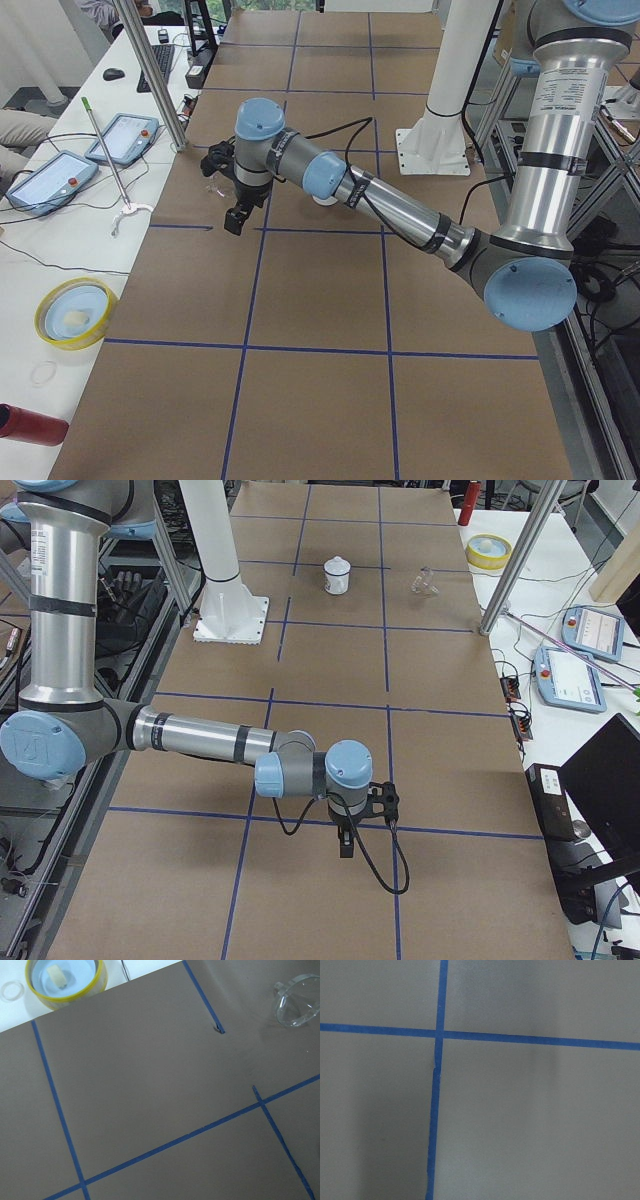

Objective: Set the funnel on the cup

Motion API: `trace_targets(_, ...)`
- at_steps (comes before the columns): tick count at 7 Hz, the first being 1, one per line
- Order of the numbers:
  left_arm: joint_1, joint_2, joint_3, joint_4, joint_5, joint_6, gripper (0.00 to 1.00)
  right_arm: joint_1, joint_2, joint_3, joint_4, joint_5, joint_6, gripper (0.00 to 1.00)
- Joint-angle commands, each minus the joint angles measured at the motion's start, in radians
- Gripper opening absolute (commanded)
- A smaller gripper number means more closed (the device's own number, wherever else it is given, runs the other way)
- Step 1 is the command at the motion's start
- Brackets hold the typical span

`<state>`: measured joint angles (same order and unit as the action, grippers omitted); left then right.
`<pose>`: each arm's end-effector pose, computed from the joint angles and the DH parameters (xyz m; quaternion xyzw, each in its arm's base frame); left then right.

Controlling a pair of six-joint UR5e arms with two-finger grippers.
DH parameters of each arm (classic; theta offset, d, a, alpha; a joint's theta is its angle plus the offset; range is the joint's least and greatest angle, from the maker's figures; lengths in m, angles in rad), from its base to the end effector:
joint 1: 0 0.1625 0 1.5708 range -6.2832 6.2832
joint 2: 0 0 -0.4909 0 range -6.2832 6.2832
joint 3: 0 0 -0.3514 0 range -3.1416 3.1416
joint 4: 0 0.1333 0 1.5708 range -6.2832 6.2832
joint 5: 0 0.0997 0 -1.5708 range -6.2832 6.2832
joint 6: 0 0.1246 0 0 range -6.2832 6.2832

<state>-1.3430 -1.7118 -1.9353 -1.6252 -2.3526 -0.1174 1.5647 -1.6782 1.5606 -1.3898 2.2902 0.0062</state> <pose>0.0704 -0.5050 0.5003 0.1888 0.4046 0.1541 0.8814 0.0487 -0.4021 0.7790 0.0275 -0.3520 -0.0111 0.9355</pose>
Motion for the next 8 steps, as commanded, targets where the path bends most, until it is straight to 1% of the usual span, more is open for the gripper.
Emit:
trace_targets(1, 0.202, -0.020, -0.107, -0.008, 0.083, -0.362, 1.00, 0.000, 0.000, 0.000, 0.000, 0.000, 0.000, 1.00)
trace_targets(2, 0.296, -0.022, -0.179, -0.008, 0.104, -0.551, 1.00, 0.000, 0.000, 0.000, 0.000, 0.000, 0.000, 1.00)
trace_targets(3, 0.399, -0.061, -0.213, -0.007, 0.155, -0.722, 1.00, 0.000, 0.000, 0.000, 0.000, 0.000, 0.000, 1.00)
trace_targets(4, 0.518, -0.106, -0.211, -0.007, 0.282, -0.871, 1.00, 0.000, 0.000, 0.000, 0.000, 0.000, 0.000, 1.00)
trace_targets(5, 0.610, -0.129, -0.200, -0.005, 0.338, -0.977, 1.00, 0.000, 0.000, 0.000, 0.000, 0.000, 0.000, 1.00)
trace_targets(6, 0.672, -0.146, -0.183, 0.004, 0.386, -1.043, 1.00, 0.000, 0.000, 0.000, 0.000, 0.000, 0.000, 1.00)
trace_targets(7, 0.692, -0.204, -0.122, 0.022, 0.421, -1.082, 0.98, 0.000, 0.000, 0.000, 0.000, 0.000, 0.000, 1.00)
trace_targets(8, 0.697, -0.236, -0.067, 0.030, 0.424, -1.084, 0.93, 0.000, 0.000, 0.000, 0.000, 0.000, 0.000, 1.00)
